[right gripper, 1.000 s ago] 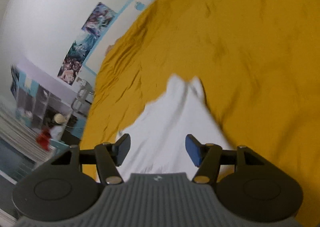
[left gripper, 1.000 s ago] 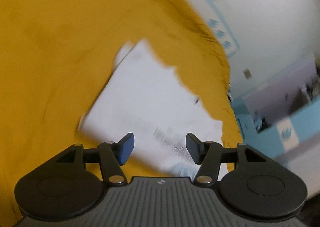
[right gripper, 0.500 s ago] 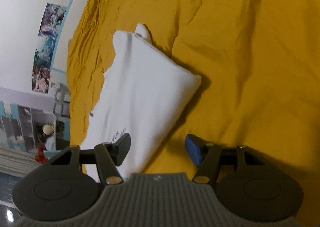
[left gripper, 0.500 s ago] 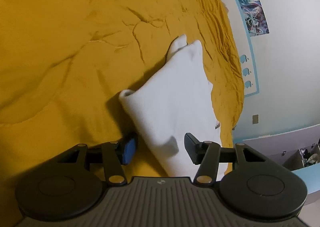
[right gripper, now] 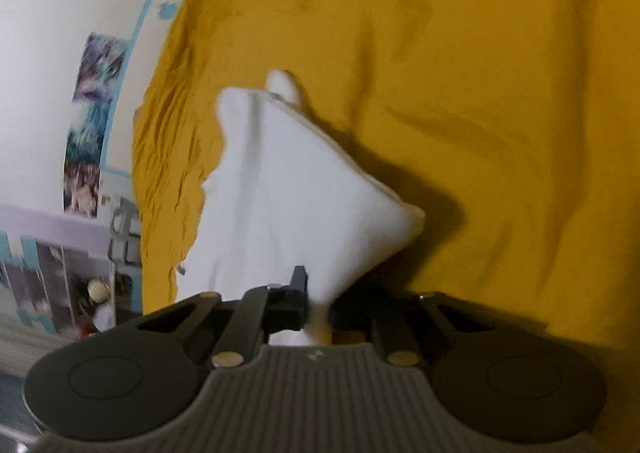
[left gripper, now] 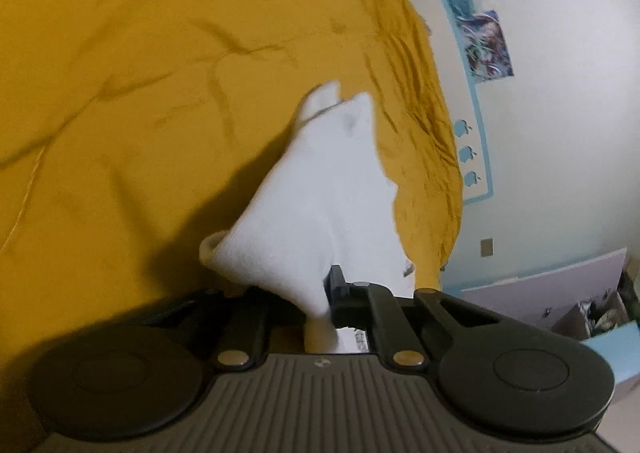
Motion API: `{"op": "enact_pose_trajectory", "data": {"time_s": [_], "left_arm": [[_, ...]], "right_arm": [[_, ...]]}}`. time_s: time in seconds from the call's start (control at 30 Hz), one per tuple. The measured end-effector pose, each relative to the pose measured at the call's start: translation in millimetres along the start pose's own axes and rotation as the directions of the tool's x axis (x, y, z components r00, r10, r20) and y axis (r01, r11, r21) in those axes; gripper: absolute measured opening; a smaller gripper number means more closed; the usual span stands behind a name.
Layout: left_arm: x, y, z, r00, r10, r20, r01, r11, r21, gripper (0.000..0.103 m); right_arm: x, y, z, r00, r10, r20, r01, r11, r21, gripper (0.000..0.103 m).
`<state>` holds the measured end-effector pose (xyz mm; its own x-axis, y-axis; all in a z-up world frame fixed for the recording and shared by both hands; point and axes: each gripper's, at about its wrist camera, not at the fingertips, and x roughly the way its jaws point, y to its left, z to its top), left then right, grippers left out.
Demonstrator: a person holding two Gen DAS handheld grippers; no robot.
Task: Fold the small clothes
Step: 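Lift the white sweatshirt bundle with the left gripper while the right gripper holds it too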
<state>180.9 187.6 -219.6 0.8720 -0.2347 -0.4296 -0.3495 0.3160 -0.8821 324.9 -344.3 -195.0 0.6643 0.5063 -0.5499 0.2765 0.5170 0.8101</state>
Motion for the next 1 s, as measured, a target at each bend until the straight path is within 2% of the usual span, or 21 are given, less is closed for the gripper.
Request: {"op": "enact_pose_trajectory", "data": {"time_s": [0.13,0.27,0.37,0.43,0.53,0.7,0.8,0.83,0.87,0.9,0.97,1.0], "left_arm": [[-15,-29,7,0.997,-0.070,-0.008,0.070,0.997,0.027,0.008],[-53,-56,4,0.991,-0.131,-0.035,0.133,0.988,0.072,0.008],[-93,-61,-9,0.987,-0.151,-0.062,0.157,0.982,0.104,0.008],[-117,-53,-23,0.984,-0.156,-0.084,0.164,0.982,0.094,0.008],[-143,-29,-51,0.985,-0.110,-0.136,0.122,0.989,0.082,0.008],[-142,31,-78,0.982,0.040,-0.184,-0.037,0.999,0.023,0.009],[-137,39,-78,0.981,0.045,-0.188,-0.038,0.999,0.039,0.012],[-140,36,-76,0.983,0.039,-0.180,-0.034,0.999,0.031,0.013],[-142,31,-74,0.982,0.035,-0.187,-0.029,0.999,0.031,0.015],[-147,27,-71,0.981,0.047,-0.186,-0.040,0.998,0.044,0.020],[-160,21,-66,0.981,0.079,-0.177,-0.068,0.995,0.069,0.022],[-169,19,-64,0.982,0.090,-0.166,-0.078,0.994,0.079,0.023]], "right_arm": [[-25,34,4,0.998,0.052,0.026,-0.051,0.998,-0.031,0.003],[-68,57,3,0.993,0.105,0.048,-0.103,0.993,-0.055,0.003],[-112,52,-9,0.991,0.126,0.040,-0.123,0.990,-0.066,0.003],[-141,34,-22,0.992,0.128,0.017,-0.127,0.991,-0.052,0.003],[-175,-2,-46,0.996,0.084,-0.012,-0.084,0.996,-0.031,0.003],[-186,-61,-81,0.998,-0.031,-0.053,0.033,0.998,0.046,0.002],[-182,-88,-84,0.998,-0.009,-0.070,0.020,0.987,0.161,0.003],[-186,-91,-82,0.998,0.004,-0.068,0.009,0.982,0.189,0.006],[-192,-91,-80,0.997,0.012,-0.070,0.002,0.982,0.191,0.014],[-203,-87,-75,0.998,0.004,-0.065,0.006,0.988,0.156,0.026],[-229,-80,-67,0.999,-0.027,-0.029,0.029,0.997,0.076,0.041],[-245,-77,-63,0.999,-0.033,-0.010,0.033,0.999,0.041,0.041]]}}
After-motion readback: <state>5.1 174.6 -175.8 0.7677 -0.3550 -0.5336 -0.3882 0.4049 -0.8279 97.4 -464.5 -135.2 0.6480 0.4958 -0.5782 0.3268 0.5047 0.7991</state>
